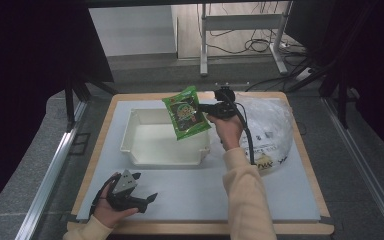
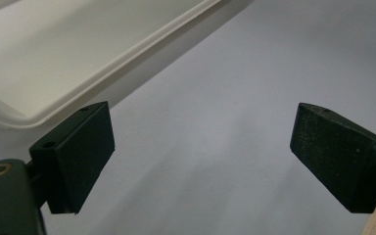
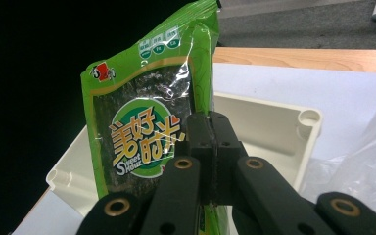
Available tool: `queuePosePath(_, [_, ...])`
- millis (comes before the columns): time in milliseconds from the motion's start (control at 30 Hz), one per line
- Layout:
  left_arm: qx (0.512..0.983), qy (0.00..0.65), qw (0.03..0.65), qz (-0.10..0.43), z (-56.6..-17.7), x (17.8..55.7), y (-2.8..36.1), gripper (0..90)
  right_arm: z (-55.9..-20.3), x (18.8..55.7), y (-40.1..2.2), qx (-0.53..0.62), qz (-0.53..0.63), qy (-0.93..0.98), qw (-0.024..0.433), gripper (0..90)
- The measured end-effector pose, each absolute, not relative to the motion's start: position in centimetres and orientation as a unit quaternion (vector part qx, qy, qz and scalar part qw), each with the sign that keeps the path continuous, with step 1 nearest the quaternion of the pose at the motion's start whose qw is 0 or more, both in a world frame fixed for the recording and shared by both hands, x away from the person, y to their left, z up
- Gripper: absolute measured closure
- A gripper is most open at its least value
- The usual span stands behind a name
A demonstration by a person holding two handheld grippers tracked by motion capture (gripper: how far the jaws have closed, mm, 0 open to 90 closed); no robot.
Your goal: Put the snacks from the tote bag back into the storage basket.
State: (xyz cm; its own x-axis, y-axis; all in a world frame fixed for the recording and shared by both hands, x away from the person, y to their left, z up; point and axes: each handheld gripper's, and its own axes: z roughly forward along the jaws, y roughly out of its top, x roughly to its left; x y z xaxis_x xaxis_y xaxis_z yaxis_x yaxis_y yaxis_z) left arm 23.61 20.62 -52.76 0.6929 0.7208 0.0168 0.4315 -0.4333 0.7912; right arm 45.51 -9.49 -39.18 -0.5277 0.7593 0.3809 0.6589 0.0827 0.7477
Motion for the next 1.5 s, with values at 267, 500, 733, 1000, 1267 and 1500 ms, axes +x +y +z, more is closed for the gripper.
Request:
queuePosePath(267, [0.828,0.348,0.402,0.18,-52.7,23.5,20.6,9.2,-39.7,45.6,-7.8,0.477,0.471,0.74,0.048,90.0])
queuePosePath(500, [0.827,0.348,0.402,0.18,-52.7,23.5,20.7,9.2,-40.3,45.7,-6.9,0.478,0.469,0.741,0.046,90.0])
queuePosePath(733, [0.827,0.349,0.402,0.18,-52.7,23.5,20.7,9.2,-41.0,45.8,-5.9,0.477,0.467,0.743,0.041,90.0])
queuePosePath(1000, [0.827,0.349,0.403,0.18,-52.7,23.6,20.8,9.2,-42.1,45.8,-4.5,0.478,0.466,0.744,0.035,90.0])
queuePosePath(1267, [0.827,0.349,0.402,0.18,-52.7,23.5,20.8,9.2,-42.7,46.0,-3.8,0.484,0.466,0.74,0.032,90.0])
queuePosePath(1500, [0.827,0.349,0.403,0.18,-52.7,23.5,20.8,9.2,-43.3,46.1,-3.1,0.488,0.462,0.74,0.031,90.0])
